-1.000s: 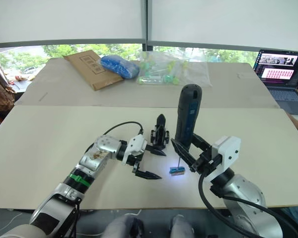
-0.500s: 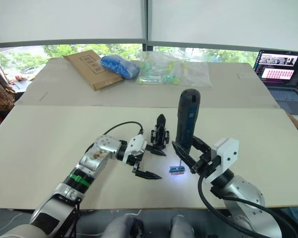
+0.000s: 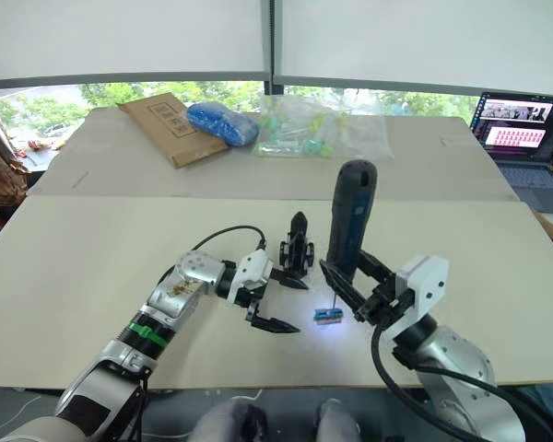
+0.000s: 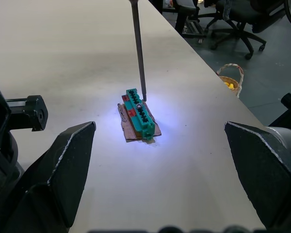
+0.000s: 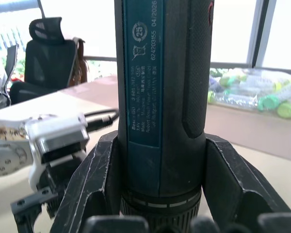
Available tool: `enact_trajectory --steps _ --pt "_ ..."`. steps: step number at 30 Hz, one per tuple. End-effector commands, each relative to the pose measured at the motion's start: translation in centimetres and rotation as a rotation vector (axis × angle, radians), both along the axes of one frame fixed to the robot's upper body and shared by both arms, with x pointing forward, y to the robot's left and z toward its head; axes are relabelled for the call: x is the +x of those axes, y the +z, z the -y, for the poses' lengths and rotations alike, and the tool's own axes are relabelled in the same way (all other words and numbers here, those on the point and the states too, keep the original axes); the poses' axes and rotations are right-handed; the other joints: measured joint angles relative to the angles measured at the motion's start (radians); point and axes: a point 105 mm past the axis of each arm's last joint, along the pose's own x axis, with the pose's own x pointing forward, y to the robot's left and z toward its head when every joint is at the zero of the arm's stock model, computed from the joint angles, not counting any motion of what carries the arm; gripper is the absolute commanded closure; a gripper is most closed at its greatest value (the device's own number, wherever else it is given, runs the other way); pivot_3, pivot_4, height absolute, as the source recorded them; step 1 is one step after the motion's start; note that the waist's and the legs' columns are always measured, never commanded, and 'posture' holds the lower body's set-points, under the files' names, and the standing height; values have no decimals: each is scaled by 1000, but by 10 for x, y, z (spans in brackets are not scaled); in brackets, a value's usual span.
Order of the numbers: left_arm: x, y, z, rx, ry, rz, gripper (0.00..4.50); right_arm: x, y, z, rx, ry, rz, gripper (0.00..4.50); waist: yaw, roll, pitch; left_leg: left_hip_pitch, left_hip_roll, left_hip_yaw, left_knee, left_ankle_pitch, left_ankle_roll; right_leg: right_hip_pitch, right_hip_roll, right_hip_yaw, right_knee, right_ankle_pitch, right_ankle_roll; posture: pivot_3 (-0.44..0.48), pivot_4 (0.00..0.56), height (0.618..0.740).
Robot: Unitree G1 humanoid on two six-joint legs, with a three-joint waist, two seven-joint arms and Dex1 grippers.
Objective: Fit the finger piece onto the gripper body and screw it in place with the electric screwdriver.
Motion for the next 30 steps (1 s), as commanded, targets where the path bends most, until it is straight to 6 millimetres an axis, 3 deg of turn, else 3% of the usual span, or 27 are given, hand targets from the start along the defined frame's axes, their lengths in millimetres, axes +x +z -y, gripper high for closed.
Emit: enact_trajectory --steps 1,30 --pt "1 9 3 -19 -18 42 0 -6 22 -5 12 13 97 2597 0 0 0 0 0 0 0 0 0 0 0 0 0 0 0 0 150 732" --pt "2 10 3 -19 -13 47 0 -1 14 -2 -17 -4 73 2597 0 0 0 0 0 0 0 0 0 0 0 0 0 0 0 0 150 732"
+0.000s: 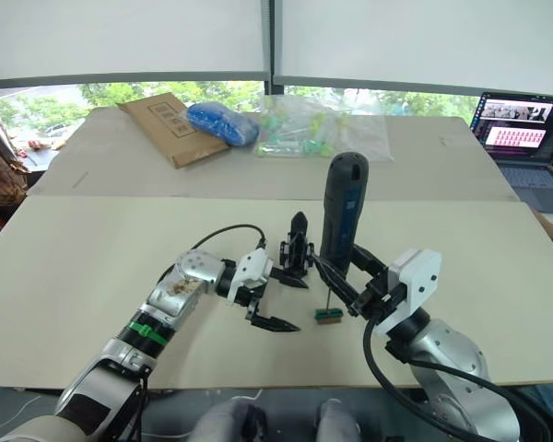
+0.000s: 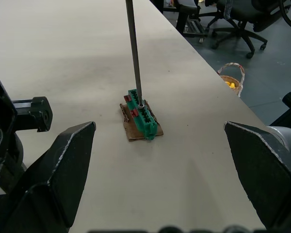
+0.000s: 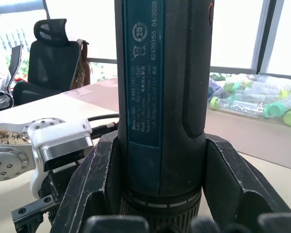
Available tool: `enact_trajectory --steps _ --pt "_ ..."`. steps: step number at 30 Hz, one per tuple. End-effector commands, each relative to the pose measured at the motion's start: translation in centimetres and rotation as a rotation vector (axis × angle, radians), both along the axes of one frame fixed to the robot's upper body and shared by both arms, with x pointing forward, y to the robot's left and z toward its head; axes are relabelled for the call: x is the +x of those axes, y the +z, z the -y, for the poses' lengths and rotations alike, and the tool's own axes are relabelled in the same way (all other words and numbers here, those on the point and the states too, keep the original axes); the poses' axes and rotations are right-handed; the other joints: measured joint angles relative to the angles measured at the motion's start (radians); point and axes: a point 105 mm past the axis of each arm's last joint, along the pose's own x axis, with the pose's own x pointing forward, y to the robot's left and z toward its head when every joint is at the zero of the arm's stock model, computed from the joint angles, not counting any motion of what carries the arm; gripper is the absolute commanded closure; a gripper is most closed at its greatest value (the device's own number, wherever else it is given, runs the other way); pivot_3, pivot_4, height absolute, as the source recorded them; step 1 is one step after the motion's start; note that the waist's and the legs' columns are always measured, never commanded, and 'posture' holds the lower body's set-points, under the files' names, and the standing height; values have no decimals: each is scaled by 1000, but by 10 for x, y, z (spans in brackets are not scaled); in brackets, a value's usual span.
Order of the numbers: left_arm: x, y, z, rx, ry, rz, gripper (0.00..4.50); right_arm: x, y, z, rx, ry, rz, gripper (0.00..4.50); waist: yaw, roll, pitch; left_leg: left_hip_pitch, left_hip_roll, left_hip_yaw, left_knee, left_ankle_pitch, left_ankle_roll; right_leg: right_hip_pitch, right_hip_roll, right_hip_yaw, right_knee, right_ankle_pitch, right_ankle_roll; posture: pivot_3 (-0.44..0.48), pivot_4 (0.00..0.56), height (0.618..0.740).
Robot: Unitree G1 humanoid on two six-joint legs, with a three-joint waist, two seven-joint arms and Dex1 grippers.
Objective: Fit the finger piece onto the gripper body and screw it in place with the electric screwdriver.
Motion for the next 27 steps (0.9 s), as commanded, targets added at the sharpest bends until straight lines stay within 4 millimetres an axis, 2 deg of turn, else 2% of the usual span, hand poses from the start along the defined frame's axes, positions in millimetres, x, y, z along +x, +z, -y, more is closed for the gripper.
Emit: enact_trajectory --steps 1,27 --pt "1 9 3 -21 -14 41 0 -5 14 3 0 -8 70 2597 0 0 0 0 0 0 0 0 0 0 0 0 0 0 0 0 150 732" --pt "1 9 2 -22 -10 46 0 -2 10 1 4 1 60 2597 0 0 0 0 0 0 0 0 0 0 0 0 0 0 0 0 150 732"
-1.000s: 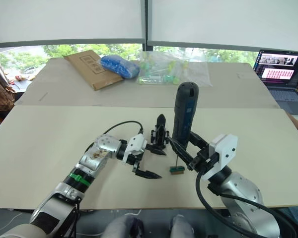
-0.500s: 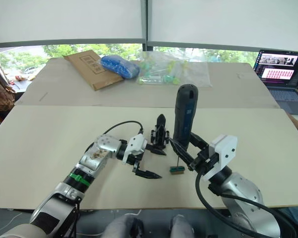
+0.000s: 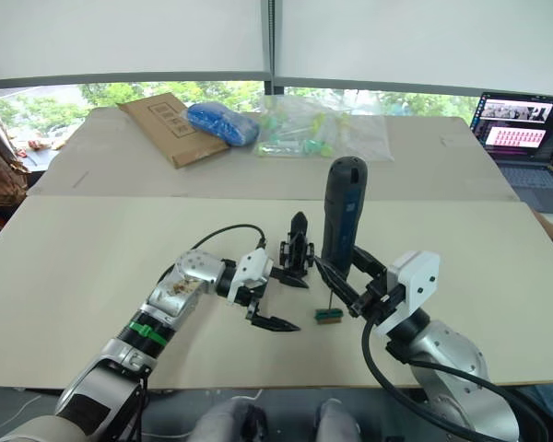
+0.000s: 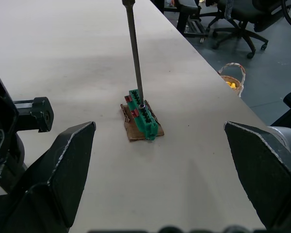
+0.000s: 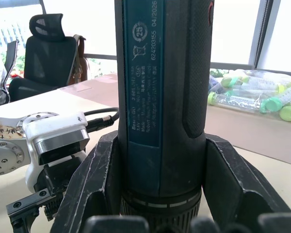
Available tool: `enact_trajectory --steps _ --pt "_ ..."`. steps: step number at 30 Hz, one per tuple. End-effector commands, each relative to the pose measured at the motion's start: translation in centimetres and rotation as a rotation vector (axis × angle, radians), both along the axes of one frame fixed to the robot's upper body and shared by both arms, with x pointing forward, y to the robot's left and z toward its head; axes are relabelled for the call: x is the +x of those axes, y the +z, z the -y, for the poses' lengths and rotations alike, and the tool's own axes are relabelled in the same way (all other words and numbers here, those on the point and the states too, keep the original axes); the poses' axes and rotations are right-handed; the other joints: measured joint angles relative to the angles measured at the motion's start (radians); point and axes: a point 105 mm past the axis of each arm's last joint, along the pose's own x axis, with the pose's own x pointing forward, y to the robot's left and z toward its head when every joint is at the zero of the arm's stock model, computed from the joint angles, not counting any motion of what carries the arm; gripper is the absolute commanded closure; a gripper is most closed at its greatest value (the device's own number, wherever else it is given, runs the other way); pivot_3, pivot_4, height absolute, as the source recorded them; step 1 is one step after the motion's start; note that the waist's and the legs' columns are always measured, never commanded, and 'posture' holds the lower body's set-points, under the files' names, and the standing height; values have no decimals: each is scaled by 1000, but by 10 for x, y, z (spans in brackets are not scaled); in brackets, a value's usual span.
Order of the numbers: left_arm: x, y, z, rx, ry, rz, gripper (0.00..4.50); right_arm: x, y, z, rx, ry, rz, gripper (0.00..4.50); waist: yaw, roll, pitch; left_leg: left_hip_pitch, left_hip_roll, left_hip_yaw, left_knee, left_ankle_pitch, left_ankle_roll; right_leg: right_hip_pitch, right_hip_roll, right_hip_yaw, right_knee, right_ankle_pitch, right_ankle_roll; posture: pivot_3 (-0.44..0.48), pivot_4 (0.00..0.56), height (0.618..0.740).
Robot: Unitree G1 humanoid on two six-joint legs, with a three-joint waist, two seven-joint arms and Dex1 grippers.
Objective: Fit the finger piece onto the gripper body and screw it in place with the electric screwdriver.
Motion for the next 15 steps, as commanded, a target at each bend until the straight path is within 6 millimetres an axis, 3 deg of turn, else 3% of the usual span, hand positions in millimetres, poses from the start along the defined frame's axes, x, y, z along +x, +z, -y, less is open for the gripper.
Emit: enact_trajectory --steps 1,12,15 --pt "1 9 2 -20 -13 45 0 -3 13 0 13 6 66 2597 0 0 0 0 0 0 0 0 0 0 0 0 0 0 0 0 150 732" --pt "2 10 0 -21 -5 44 0 -1 10 2 5 6 61 2597 0 0 0 0 0 0 0 0 0 0 0 0 0 0 0 0 150 732" --pt "0 12 -4 -22 -3 46 0 -4 18 2 -7 13 83 2597 0 0 0 0 0 0 0 0 0 0 0 0 0 0 0 0 150 732"
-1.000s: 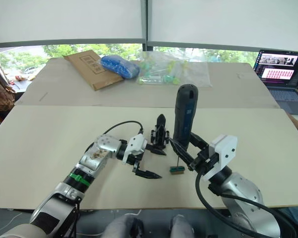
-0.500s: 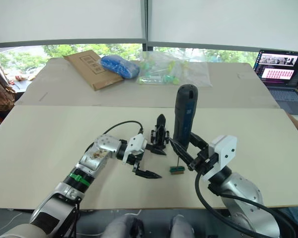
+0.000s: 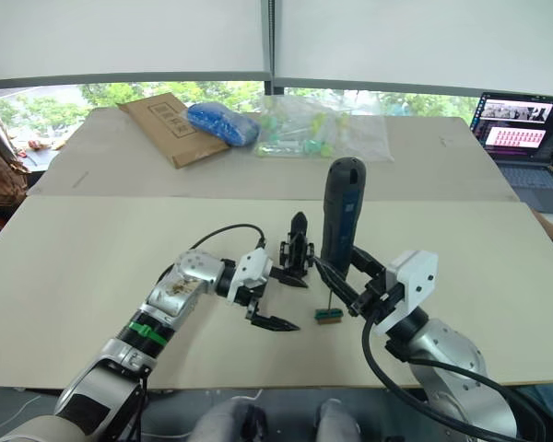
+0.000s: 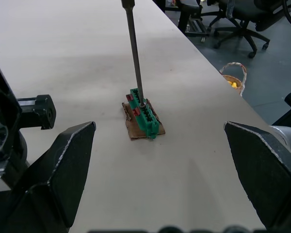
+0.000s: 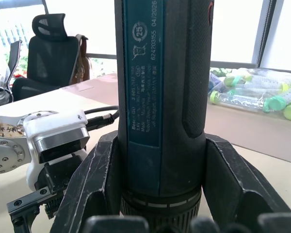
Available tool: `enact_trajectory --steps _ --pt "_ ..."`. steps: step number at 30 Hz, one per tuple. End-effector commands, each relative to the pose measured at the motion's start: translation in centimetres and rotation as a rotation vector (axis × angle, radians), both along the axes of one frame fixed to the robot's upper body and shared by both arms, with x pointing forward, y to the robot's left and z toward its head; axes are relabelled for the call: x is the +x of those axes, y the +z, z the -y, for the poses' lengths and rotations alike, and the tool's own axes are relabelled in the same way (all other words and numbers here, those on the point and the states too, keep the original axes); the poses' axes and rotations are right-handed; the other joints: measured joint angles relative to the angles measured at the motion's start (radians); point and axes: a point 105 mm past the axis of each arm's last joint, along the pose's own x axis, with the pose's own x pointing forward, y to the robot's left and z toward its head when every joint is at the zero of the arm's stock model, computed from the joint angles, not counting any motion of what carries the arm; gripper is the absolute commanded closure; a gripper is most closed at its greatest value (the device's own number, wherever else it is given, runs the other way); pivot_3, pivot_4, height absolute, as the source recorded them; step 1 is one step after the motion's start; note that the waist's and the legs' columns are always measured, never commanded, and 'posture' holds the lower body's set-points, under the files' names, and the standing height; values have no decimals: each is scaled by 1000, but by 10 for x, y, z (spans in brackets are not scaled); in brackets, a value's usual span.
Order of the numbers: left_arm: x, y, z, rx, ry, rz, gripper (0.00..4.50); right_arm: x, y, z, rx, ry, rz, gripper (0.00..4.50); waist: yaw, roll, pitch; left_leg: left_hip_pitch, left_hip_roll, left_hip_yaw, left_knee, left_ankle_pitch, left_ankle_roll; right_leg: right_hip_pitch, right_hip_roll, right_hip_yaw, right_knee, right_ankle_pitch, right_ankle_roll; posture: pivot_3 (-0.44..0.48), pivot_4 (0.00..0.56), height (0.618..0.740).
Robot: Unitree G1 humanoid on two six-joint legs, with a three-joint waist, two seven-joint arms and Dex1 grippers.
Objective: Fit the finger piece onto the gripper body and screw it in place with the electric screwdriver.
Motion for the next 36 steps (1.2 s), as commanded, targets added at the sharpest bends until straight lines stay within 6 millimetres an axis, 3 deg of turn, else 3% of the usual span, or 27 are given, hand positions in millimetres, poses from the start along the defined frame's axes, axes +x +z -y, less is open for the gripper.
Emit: enact_trajectory --steps 1,8,13,24,36 --pt "-2 14 -3 -31 -11 42 0 -7 25 2 -4 5 102 2597 0 0 0 0 0 0 0 0 0 0 0 0 0 0 0 0 150 732" --pt "-10 16 -34 -21 51 -4 0 -14 56 -6 4 51 169 2597 -6 0 0 1 1 0 -1 0 0 -1 0 0 0 0 -1 0 150 732" --pt "4 10 -45 -20 209 -5 0 -15 70 -6 13 84 183 2597 0 0 0 1 0 -1 0 0 0 0 0 0 0 0 -1 0 150 732" --pt "44 -11 0 -89 488 9 0 -12 72 -4 4 91 172 2597 6 0 0 0 -1 0 0 0 0 1 0 0 0 0 0 0 150 732" --pt "72 -1 21 -149 485 49 0 -14 72 0 -13 59 172 2597 3 0 0 0 0 0 0 0 1 1 -1 0 0 0 0 0 150 732"
